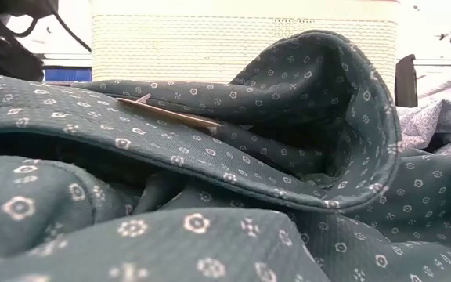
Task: Sort clothes
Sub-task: Put the white underwear into the white laundry organizer
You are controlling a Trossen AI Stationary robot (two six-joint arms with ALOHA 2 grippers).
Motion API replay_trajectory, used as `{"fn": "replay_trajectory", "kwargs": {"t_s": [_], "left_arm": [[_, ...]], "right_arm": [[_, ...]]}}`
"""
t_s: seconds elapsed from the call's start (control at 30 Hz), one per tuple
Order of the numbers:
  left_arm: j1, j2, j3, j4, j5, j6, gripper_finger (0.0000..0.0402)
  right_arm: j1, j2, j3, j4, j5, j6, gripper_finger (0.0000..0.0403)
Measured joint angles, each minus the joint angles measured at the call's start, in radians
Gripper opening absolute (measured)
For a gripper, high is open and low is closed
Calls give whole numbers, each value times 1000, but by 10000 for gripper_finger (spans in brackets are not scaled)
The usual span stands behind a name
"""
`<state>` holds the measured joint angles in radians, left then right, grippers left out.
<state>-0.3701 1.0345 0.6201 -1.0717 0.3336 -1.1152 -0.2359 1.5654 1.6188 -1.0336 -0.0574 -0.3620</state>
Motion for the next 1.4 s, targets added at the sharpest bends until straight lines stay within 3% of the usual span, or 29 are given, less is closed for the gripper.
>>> {"fn": "replay_trajectory", "kwargs": {"t_s": [0.33,0.57,0.67,0.8,1.03,1.2,1.4], "left_arm": [[-8,84,0,-35,-3,24,124],[-12,148,0,-37,21,71,126],[-12,176,0,-34,58,152,104],[-12,197,0,-15,98,238,21],[-19,162,82,4,99,318,5],[-19,75,217,4,0,355,3],[-19,-25,407,11,-271,441,2]], "right_arm": [[0,0,0,-8,0,-17,176],[0,0,0,-16,0,-14,176],[0,0,0,-18,0,-12,176],[0,0,0,-18,0,0,176],[0,0,0,-19,5,6,176],[0,0,1,-19,6,10,176],[0,0,1,-15,5,10,176]]}}
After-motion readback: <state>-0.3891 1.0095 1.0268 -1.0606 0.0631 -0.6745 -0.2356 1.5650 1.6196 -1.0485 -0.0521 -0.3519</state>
